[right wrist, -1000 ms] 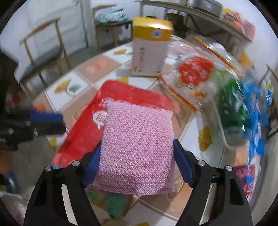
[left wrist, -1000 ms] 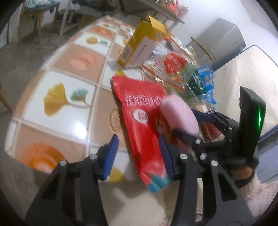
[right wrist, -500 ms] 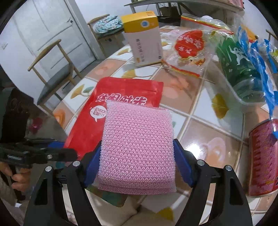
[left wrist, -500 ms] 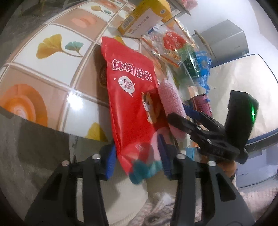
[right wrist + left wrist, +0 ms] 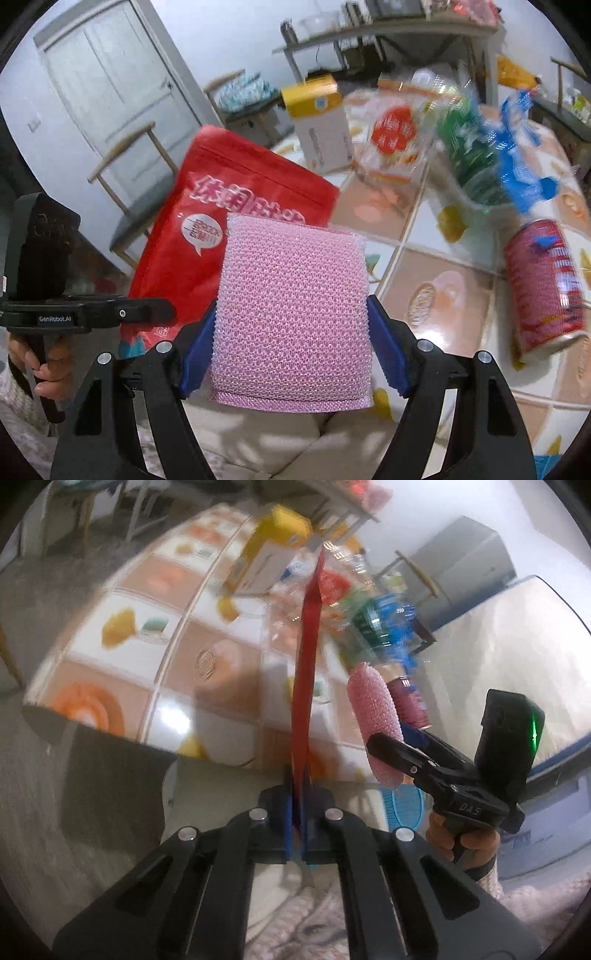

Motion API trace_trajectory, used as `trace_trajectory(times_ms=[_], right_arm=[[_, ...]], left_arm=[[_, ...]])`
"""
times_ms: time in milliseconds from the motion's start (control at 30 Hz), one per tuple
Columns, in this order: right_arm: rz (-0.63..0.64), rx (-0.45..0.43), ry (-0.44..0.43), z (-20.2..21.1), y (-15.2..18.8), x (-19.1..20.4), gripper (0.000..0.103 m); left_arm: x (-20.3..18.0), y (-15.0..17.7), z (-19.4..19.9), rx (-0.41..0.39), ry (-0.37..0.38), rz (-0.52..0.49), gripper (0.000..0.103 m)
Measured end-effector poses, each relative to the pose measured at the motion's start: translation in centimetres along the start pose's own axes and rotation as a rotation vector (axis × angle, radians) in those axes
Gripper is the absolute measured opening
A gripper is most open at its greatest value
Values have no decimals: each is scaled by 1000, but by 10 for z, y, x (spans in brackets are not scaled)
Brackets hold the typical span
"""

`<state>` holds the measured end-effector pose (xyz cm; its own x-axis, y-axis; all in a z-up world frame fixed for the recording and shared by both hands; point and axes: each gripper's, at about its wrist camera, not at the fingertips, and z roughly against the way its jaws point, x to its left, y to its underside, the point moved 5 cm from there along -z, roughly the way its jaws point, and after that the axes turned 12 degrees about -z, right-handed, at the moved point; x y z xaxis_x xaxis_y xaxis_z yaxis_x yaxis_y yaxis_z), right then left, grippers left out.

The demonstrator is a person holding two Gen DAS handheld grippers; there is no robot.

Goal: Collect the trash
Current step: 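Lift the pink sponge and red bag and carry both toward the blue wastebasket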

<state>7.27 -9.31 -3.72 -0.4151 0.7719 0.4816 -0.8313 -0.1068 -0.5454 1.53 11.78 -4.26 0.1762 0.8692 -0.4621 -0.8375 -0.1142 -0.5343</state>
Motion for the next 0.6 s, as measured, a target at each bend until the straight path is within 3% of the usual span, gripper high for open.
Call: trace_trajectory(times_ms=[167,300,433,600], right_arm=[[-73,-166,-37,71,-2,-15,74],[-176,-362,-19,148,4,-51,74],[-329,-562,120,232,29,-117,74],[-643,-657,301,298,95,-222,74]], left_arm=[[-51,-28,11,-26,97,-120,1],[-121,-60,-6,-8,214,-291,1],[-199,-85,-54,69,328,-436,1],[-293,-85,-147,255,394,-570,1]])
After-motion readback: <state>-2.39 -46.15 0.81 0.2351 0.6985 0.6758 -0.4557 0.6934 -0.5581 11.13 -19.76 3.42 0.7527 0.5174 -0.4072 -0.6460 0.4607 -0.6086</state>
